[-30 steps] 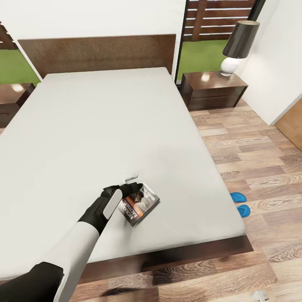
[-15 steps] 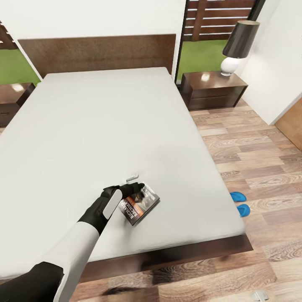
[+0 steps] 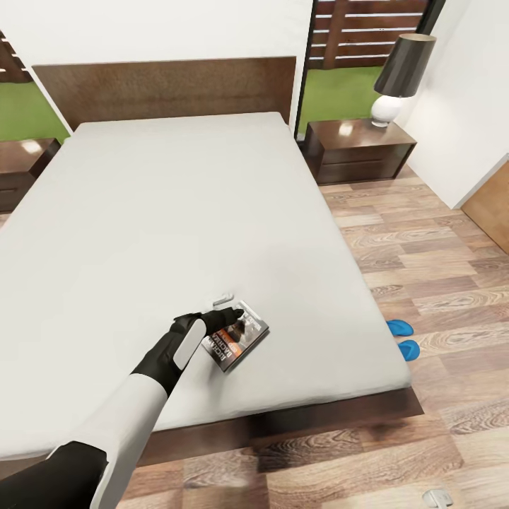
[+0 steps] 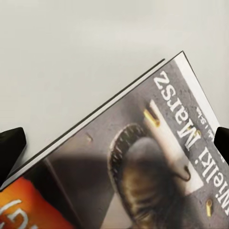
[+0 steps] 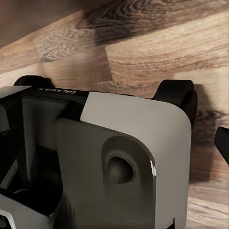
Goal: In the bedroom, move the book from the bed onto either nightstand, and place the two sandals side by side next to the bed.
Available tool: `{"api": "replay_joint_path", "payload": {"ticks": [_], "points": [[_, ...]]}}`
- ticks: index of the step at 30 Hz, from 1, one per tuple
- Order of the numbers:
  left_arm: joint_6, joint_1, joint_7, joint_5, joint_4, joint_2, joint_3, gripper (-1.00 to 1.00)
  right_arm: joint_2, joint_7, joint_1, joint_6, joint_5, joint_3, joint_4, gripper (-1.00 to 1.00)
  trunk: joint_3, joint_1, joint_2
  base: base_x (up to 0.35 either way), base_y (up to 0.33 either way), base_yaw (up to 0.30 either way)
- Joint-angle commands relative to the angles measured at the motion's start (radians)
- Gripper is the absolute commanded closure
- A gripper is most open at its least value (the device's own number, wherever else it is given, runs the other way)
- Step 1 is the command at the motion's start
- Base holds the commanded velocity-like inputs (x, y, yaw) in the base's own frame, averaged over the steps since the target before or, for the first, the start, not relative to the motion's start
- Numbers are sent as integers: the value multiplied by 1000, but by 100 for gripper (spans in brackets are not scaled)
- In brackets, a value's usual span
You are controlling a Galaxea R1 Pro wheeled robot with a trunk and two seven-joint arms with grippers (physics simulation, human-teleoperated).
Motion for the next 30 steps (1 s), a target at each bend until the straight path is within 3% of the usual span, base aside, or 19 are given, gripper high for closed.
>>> {"api": "replay_joint_path", "payload": {"ticks": [1,30], "points": [[3,0,11,10,-1,1,-3,-100,0,4,0,4,2,-7,0,-100,-1,0,0,0,0,0],[3,1,10,10,-1,1,-3,-100,0,4,0,4,2,-7,0,-100,-1,0,0,-43,0,0]]}}
